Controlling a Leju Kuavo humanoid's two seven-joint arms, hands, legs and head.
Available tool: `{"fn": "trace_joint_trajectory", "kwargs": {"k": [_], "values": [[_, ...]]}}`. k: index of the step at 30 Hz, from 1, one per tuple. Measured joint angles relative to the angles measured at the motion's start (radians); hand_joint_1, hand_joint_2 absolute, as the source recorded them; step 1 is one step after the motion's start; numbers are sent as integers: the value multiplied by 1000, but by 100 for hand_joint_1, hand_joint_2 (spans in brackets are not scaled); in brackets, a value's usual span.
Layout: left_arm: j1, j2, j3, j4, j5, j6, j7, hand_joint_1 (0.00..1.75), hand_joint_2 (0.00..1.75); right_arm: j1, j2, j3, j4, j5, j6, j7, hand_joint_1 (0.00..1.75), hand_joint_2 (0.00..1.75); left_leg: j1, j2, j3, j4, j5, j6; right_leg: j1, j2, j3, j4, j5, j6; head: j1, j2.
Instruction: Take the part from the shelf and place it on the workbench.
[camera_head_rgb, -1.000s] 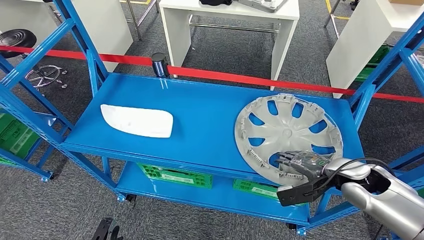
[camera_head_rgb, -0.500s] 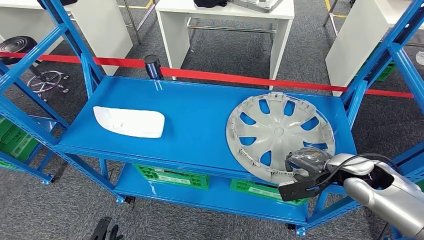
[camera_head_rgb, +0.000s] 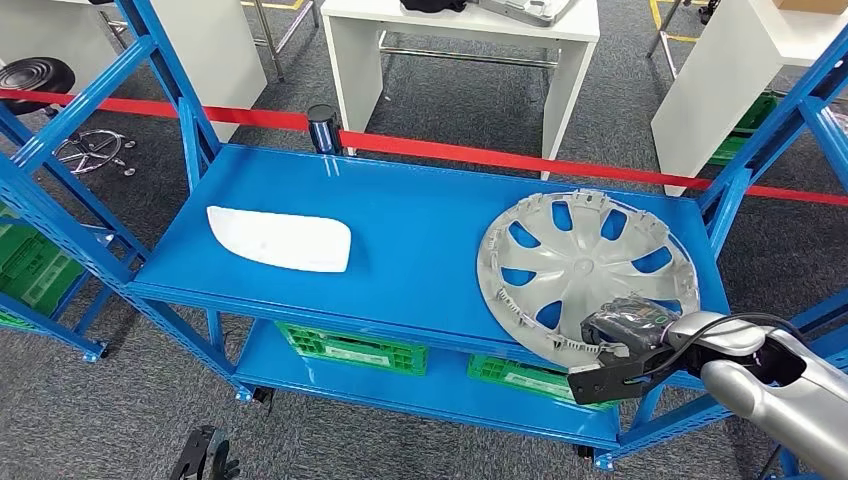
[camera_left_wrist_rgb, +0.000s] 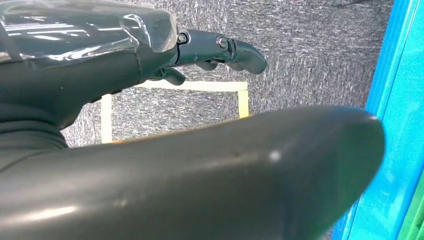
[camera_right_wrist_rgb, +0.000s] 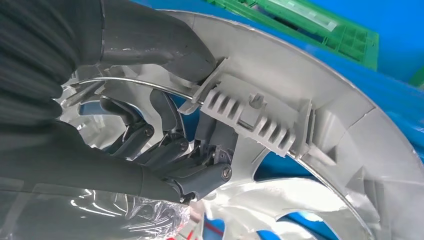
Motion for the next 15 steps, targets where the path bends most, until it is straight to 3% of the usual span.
{"fn": "trace_joint_trajectory", "kwargs": {"k": [1, 3, 7, 9, 11, 12, 13, 14, 15], "values": [[1, 0, 3, -2, -1, 0, 0, 0, 0, 1, 0, -8, -1, 2, -5, 0, 175, 175, -2, -1, -2, 5, -3, -4, 0, -2, 35, -72, 25, 4, 0, 0], [3, 0, 9, -6, -3, 1, -2, 0, 0, 5, 0, -23, -3, 5, -21, 0, 175, 175, -6, -2, -8, 17, -9, -12, 1, -4, 79, -159, 53, -3, 0, 0], [13, 1, 14, -13, -6, 1, -3, 0, 0, 10, 9, -56, -10, 8, -68, 4, 175, 175, -3, -1, -20, 35, -23, -27, 0, -2, 84, -169, 58, -28, -1, 0], [19, 0, 14, -17, -7, 1, -6, 0, 0, 10, 22, -81, -15, 5, -102, 9, 175, 175, 3, 0, -57, 112, -70, -41, -5, -2, 85, -171, 60, -36, -4, 0], [26, -2, 14, -21, -9, 0, -10, 0, 0, 11, 44, -116, -19, 4, -133, 15, 175, 175, 10, 0, -120, 248, -131, -52, -4, -1, 85, -170, 60, -39, -5, 0], [30, -4, 14, -23, -10, 1, -12, 0, 44, 12, 59, -137, -22, 5, -146, 18, 175, 175, 13, 0, -146, 300, -145, -54, -3, -1, 85, -170, 60, -39, -5, 0], [34, -6, 14, -24, -10, 3, -14, 0, 87, 13, 74, -157, -25, 6, -156, 21, 175, 175, 15, 0, -157, 317, -141, -55, -2, 1, 85, -170, 59, -39, -5, 0], [37, -8, 13, -26, -11, 5, -16, 0, 131, 14, 90, -178, -30, 8, -166, 23, 175, 175, 16, 0, -150, 295, -119, -53, -2, 2, 86, -170, 59, -39, -5, 0], [39, -9, 13, -28, -13, 7, -19, 0, 175, 13, 106, -203, -39, 9, -175, 26, 175, 175, 15, 0, -124, 235, -84, -49, -1, 3, 86, -170, 59, -39, -5, 0]]}}
